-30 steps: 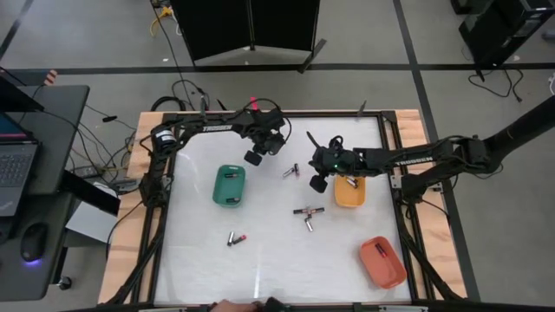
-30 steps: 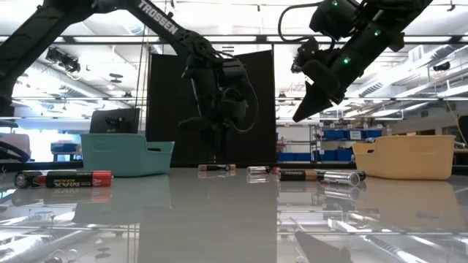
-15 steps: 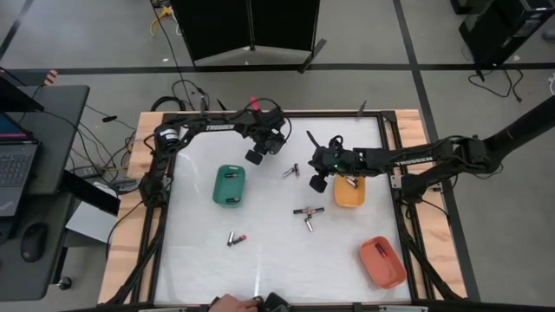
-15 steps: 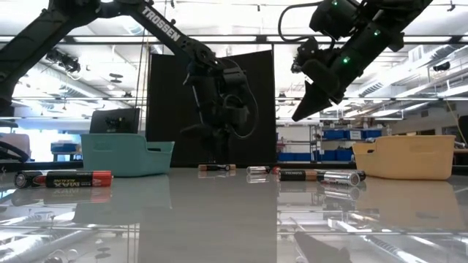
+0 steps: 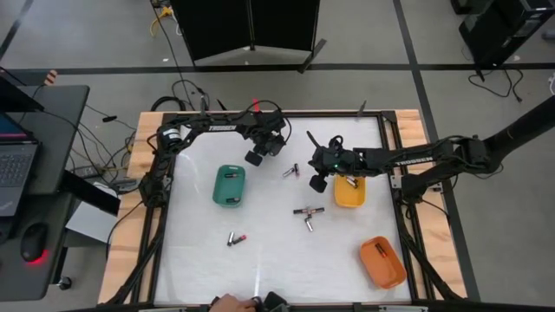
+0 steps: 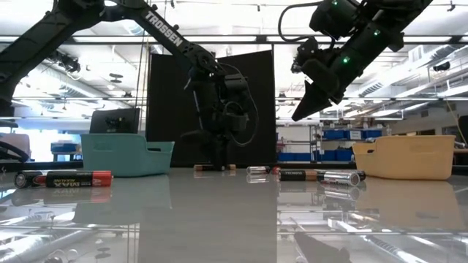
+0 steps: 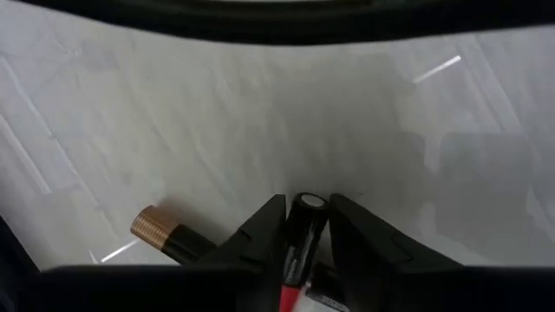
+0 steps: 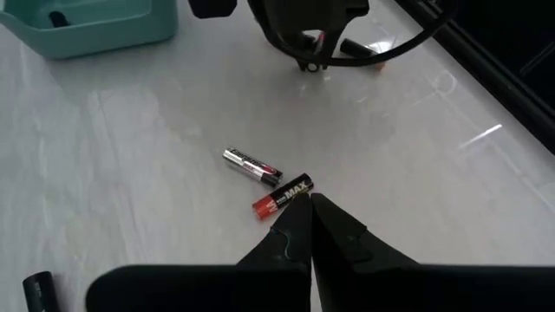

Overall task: Sort batteries
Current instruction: Put the black and red battery into the orange bin

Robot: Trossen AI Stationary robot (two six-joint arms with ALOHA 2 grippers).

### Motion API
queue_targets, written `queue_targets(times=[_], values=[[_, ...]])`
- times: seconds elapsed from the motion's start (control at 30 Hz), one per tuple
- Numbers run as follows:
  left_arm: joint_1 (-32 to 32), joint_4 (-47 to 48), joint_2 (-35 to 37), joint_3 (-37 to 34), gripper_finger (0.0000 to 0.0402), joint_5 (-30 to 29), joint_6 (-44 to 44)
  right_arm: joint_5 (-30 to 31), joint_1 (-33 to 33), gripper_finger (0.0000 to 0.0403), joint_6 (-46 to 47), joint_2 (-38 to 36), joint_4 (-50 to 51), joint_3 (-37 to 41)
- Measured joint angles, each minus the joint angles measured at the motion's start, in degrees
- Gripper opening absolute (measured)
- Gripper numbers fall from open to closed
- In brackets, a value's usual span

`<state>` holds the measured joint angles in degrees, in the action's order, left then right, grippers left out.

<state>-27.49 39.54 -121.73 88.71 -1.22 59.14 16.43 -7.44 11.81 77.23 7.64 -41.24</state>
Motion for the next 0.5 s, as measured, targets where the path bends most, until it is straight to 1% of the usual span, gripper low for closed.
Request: queue_targets(times=[0.2,0.5], values=[[0.02,0.06,-0.02,0.00,0.0049,-0.45,0.21,0.01,0.00,0.0009,-0.40,0.00,-0.04,0.00],[0.60,0.05,-0.04,0.00,0.0048,-0.96,-0.69,0.00,0.00,0.0009,-0.43,0.00,-0.04,-0.02]])
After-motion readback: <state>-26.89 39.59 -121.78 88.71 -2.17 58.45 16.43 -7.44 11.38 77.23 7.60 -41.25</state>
